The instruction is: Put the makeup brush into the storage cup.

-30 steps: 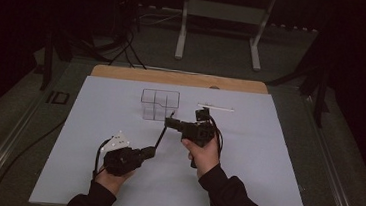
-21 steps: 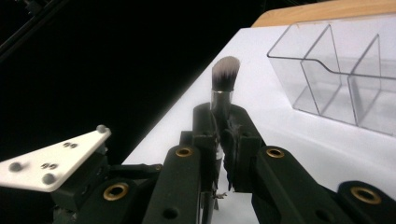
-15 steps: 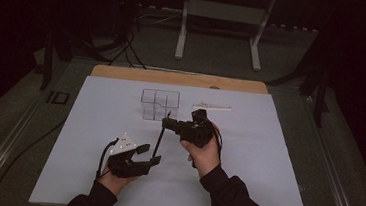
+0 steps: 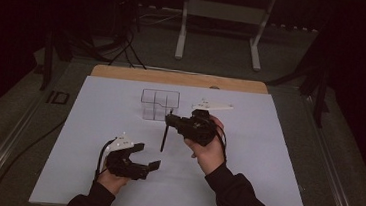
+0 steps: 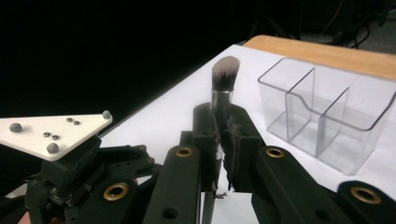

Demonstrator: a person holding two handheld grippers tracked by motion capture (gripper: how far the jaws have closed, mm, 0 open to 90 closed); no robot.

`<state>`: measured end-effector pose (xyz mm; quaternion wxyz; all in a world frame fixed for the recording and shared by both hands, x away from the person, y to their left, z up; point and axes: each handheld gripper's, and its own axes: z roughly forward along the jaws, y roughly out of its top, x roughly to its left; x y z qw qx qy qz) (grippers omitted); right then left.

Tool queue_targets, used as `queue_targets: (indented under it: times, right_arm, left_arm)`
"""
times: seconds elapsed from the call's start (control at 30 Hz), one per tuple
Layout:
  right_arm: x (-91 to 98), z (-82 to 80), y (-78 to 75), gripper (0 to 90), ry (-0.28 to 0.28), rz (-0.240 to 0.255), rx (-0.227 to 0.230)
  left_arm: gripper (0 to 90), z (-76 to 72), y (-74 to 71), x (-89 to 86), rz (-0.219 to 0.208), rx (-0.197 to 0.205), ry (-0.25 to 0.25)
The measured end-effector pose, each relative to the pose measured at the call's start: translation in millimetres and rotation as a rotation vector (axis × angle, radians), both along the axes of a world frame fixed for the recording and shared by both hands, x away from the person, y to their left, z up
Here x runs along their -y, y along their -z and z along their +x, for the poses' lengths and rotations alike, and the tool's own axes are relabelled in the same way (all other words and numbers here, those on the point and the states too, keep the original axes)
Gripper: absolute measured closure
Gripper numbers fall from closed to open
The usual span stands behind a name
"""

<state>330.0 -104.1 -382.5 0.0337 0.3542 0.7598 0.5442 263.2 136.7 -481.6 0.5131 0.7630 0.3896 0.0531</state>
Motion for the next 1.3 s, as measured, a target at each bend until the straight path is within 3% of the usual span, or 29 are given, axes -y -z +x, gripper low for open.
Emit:
queue_targets:
  times: [0.07,0.23,0.73,1.3]
  right_arm:
    - [1.0,-0.3,-3.2,83.9,0.002,-0.008,0.015]
    - [2.5,-1.0,-11.3,83.9,0.007,-0.022,0.062]
    - [6.0,10.6,-39.2,83.9,0.038,-0.054,0.18]
    - [-5.2,32.1,-74.4,83.9,0.041,-0.027,0.287]
  left_arm:
    - [3.0,0.1,0.3,-0.6,-0.001,0.0,0.005]
    - [2.9,0.5,0.8,-0.6,-0.012,-0.011,0.023]
    - [2.5,0.1,0.5,-2.3,0.006,0.021,0.007]
    - [2.5,0.3,0.4,-4.3,0.003,0.022,0.007]
